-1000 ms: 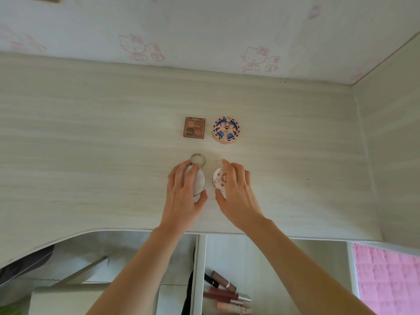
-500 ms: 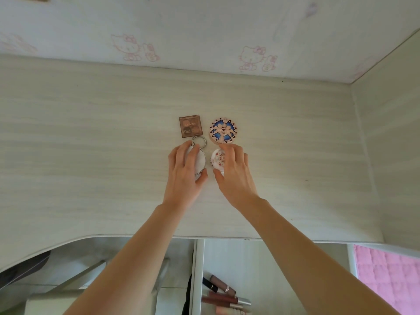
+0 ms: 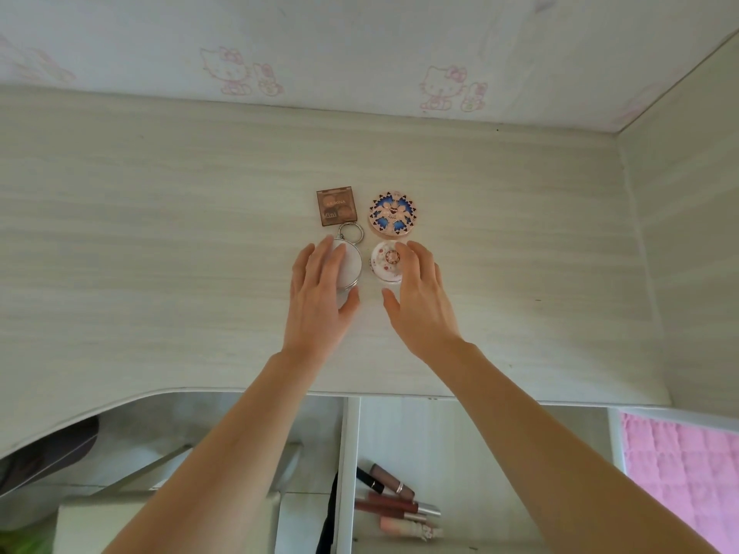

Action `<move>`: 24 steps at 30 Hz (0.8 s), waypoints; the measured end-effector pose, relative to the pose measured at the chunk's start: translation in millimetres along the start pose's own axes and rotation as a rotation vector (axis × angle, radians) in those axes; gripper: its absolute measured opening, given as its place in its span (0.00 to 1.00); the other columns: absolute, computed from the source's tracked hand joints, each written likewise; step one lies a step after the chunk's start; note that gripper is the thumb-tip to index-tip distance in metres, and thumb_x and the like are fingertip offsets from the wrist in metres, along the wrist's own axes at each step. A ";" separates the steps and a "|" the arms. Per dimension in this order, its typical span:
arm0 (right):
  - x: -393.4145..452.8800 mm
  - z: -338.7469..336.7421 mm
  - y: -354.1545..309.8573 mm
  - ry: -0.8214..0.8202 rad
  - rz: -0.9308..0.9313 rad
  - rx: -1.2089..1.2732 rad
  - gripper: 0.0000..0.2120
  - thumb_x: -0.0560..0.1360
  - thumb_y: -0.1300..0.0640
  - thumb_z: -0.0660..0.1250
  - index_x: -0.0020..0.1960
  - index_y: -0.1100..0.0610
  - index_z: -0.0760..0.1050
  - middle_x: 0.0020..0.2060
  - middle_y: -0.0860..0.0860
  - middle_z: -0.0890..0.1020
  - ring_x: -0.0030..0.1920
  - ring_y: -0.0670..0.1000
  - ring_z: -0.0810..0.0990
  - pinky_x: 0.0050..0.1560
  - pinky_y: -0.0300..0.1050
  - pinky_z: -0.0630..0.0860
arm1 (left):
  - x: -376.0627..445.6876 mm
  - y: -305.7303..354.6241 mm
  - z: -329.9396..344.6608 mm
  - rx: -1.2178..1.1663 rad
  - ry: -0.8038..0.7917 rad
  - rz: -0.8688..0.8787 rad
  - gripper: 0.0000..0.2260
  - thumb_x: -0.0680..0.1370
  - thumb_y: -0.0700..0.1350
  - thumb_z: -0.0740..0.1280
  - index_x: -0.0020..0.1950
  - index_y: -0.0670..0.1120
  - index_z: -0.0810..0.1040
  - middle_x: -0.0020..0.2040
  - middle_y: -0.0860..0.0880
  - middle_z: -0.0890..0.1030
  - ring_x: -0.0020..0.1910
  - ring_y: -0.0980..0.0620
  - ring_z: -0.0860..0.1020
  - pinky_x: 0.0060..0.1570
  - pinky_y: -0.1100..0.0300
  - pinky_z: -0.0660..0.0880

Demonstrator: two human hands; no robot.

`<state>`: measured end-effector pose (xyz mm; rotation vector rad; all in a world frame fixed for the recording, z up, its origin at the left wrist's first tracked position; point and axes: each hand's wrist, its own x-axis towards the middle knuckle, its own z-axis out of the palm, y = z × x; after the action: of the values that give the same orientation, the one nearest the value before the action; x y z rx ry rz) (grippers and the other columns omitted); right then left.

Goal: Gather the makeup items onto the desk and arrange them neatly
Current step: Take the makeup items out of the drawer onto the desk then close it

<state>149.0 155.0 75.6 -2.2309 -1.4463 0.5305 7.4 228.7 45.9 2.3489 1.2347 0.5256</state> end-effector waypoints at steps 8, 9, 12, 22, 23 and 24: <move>-58.9 -12.2 9.7 -0.014 -0.021 -0.027 0.27 0.77 0.61 0.64 0.73 0.61 0.59 0.71 0.56 0.63 0.72 0.56 0.61 0.69 0.49 0.67 | -47.9 20.0 -9.1 0.012 0.074 -0.006 0.22 0.74 0.38 0.68 0.68 0.40 0.70 0.71 0.44 0.68 0.71 0.40 0.62 0.69 0.47 0.65; -68.7 -13.2 11.5 -0.024 -0.030 -0.029 0.27 0.77 0.61 0.63 0.73 0.61 0.58 0.71 0.56 0.63 0.72 0.56 0.61 0.70 0.50 0.67 | -57.1 25.6 -10.2 0.002 0.090 0.003 0.22 0.74 0.36 0.68 0.68 0.40 0.71 0.71 0.44 0.69 0.70 0.40 0.63 0.69 0.48 0.66; -102.9 -15.0 19.3 -0.057 -0.070 -0.033 0.27 0.78 0.61 0.62 0.74 0.61 0.58 0.72 0.57 0.62 0.73 0.55 0.60 0.71 0.50 0.66 | -90.6 43.4 -10.3 -0.025 0.108 0.037 0.20 0.74 0.34 0.67 0.66 0.39 0.73 0.67 0.44 0.73 0.69 0.41 0.66 0.68 0.50 0.67; -226.9 -5.1 61.6 -0.165 -0.127 0.044 0.24 0.77 0.64 0.61 0.72 0.60 0.63 0.68 0.54 0.69 0.70 0.53 0.66 0.65 0.42 0.69 | -219.7 82.5 20.2 -0.034 -0.079 0.014 0.18 0.74 0.35 0.68 0.63 0.42 0.76 0.58 0.47 0.79 0.63 0.48 0.73 0.60 0.58 0.73; -237.1 -1.2 67.2 -0.197 -0.104 0.037 0.24 0.77 0.64 0.60 0.72 0.60 0.63 0.68 0.54 0.69 0.70 0.52 0.66 0.65 0.42 0.69 | -231.3 82.6 26.1 -0.024 -0.115 0.005 0.18 0.74 0.36 0.69 0.63 0.43 0.76 0.57 0.48 0.79 0.62 0.48 0.74 0.59 0.57 0.74; -246.7 3.4 72.8 -0.238 -0.075 0.032 0.24 0.78 0.63 0.60 0.73 0.59 0.62 0.69 0.53 0.68 0.70 0.51 0.65 0.65 0.42 0.68 | -241.7 81.5 32.6 -0.009 -0.160 -0.003 0.18 0.73 0.36 0.70 0.62 0.43 0.76 0.57 0.48 0.79 0.61 0.48 0.74 0.59 0.56 0.75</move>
<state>107.6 -97.9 54.2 -2.1368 -1.6172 0.8110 -49.3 -21.8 31.3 2.3305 1.1602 0.3339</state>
